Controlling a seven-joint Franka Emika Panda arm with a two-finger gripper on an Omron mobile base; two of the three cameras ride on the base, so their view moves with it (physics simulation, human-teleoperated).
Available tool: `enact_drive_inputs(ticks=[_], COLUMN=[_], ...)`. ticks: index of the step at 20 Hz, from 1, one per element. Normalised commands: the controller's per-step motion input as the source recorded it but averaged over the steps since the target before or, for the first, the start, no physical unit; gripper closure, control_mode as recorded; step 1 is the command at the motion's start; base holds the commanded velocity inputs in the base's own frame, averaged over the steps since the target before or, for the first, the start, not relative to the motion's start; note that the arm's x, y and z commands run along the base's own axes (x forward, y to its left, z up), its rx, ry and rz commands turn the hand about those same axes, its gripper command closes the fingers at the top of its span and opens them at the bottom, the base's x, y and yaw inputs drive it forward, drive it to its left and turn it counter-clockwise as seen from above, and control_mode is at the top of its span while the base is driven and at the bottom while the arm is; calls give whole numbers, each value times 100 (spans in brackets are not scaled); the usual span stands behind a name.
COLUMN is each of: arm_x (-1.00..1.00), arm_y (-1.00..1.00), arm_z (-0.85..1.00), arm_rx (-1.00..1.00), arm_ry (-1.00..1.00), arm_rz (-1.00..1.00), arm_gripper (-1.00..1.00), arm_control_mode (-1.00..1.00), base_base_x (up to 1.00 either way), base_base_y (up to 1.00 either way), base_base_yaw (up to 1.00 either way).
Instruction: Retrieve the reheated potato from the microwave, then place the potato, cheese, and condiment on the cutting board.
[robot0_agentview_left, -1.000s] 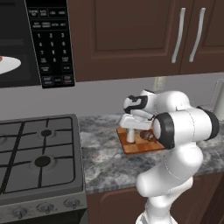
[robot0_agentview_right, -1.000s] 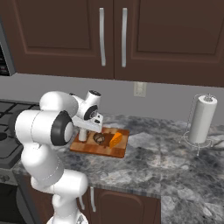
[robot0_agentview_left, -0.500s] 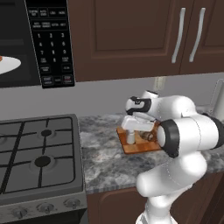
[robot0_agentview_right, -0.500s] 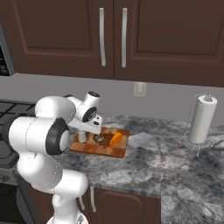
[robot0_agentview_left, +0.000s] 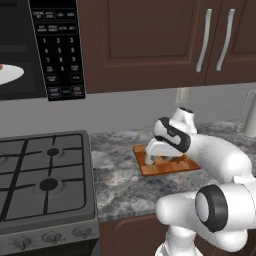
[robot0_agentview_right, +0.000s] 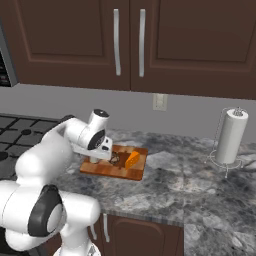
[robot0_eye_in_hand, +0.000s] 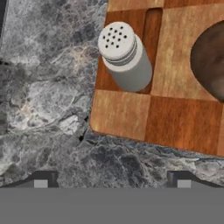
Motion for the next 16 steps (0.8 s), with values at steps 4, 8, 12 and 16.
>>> enact_drive_inputs(ticks=[4,8,12,16], arm_x=[-100,-100,-99,-68], arm_y=[-7,0,9,32], arm_z=[34,46,68,78], arm_rx=[-5,-7,-4,-2], arm_ry=[-11,-10,-9,-10], arm_rz=[0,0,0,0], arm_gripper=[-100,-100,-100,-100], arm_control_mode=[-100,-100,-100,-100], base_base_x=[0,0,0,0], base_base_y=[0,0,0,0], base_base_yaw=[0,0,0,0])
